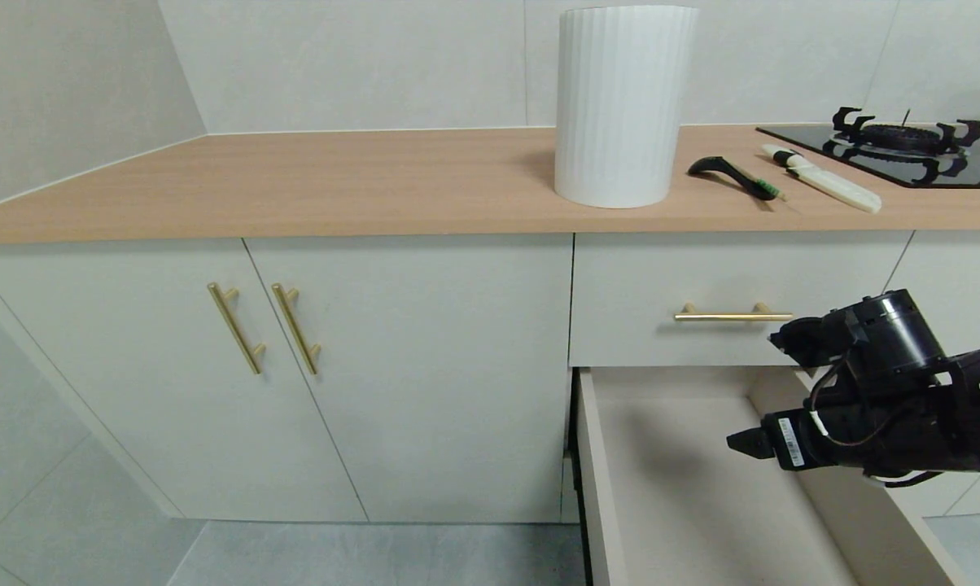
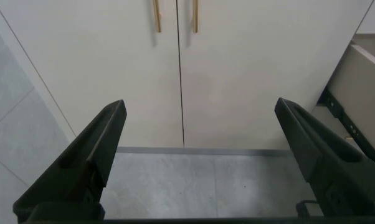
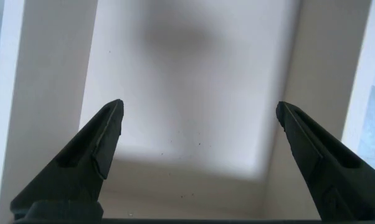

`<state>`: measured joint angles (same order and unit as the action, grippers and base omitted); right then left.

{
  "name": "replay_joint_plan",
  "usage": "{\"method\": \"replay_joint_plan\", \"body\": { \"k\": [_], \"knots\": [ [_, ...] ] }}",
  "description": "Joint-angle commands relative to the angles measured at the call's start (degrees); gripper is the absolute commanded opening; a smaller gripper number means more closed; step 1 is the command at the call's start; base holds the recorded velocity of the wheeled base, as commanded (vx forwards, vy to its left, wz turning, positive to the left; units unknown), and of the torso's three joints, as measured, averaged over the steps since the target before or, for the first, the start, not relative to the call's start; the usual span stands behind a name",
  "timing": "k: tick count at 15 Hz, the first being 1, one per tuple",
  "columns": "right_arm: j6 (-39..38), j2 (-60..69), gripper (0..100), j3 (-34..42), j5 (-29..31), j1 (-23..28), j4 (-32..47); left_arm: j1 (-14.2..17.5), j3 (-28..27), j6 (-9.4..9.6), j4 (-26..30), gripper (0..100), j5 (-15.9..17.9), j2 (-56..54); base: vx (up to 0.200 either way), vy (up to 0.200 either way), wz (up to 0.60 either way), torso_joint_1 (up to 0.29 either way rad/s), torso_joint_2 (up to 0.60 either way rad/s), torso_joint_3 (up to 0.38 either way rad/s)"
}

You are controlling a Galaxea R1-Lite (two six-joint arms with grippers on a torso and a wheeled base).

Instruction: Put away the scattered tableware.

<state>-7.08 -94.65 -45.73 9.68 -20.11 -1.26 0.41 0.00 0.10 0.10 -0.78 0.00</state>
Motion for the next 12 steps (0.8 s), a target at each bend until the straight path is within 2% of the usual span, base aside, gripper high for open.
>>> {"method": "replay_joint_plan", "body": {
  "k": [1, 5, 8, 12],
  "knots": [
    [0.05, 0.25, 100, -0.06, -0.01, -0.01, -0.06, 0.02, 0.0, -0.01, -0.01, 100, -0.01, 0.09, 0.0, 0.0, 0.0, 0.0, 0.0, 0.0],
    [0.23, 0.52, 100, 0.38, 0.69, -0.01, -0.06, 0.02, 0.0, -0.01, -0.01, 100, -0.01, 0.09, 0.0, 0.0, 0.0, 0.013, -0.08, -0.06],
    [0.23, 0.52, 100, 0.38, 1.31, -0.01, -0.06, 0.02, 0.0, -0.01, -0.01, 100, -0.01, 0.09, 0.0, 0.0, 0.0, 0.093, -0.25, -0.295],
    [0.23, 1.13, 100, 0.46, 1.39, -0.1, 0.03, 0.02, 0.0, -0.01, -0.01, 100, -0.01, 0.09, 0.0, 0.0, 0.0, 0.132, -0.53, -0.312]
  ]
}}
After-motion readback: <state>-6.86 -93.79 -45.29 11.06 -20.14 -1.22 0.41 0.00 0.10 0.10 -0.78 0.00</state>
